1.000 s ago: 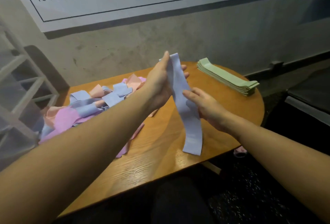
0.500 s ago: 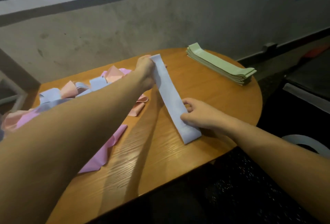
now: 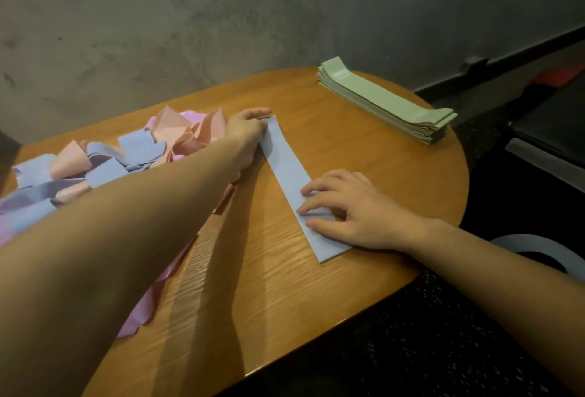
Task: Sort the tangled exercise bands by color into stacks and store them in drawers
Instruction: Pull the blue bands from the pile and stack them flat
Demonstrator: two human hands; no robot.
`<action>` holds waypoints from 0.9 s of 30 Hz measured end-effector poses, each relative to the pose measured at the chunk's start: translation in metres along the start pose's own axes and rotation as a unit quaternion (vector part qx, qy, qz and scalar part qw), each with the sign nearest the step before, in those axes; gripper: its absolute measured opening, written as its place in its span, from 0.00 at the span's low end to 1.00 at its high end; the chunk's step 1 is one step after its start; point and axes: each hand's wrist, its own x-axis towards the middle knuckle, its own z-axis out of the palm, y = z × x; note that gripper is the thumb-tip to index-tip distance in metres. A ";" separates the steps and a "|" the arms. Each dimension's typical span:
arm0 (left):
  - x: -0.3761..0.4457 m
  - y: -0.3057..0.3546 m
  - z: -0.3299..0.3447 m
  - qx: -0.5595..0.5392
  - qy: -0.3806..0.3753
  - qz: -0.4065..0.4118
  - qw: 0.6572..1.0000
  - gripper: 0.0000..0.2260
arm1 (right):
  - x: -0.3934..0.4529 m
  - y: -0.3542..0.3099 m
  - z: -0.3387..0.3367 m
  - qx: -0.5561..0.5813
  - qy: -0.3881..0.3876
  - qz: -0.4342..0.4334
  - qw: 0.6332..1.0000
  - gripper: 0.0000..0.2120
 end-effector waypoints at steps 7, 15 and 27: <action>0.000 0.005 -0.005 0.091 -0.092 0.007 0.992 0.14 | 0.008 -0.004 -0.002 -0.024 -0.037 -0.012 0.999 0.17; -0.005 0.010 -0.016 0.294 -0.102 0.182 0.933 0.11 | 0.011 -0.016 -0.004 -0.029 -0.011 -0.013 0.999 0.15; -0.096 0.007 -0.131 0.398 -0.127 0.343 0.841 0.13 | 0.053 -0.059 0.013 0.149 0.065 0.018 0.987 0.07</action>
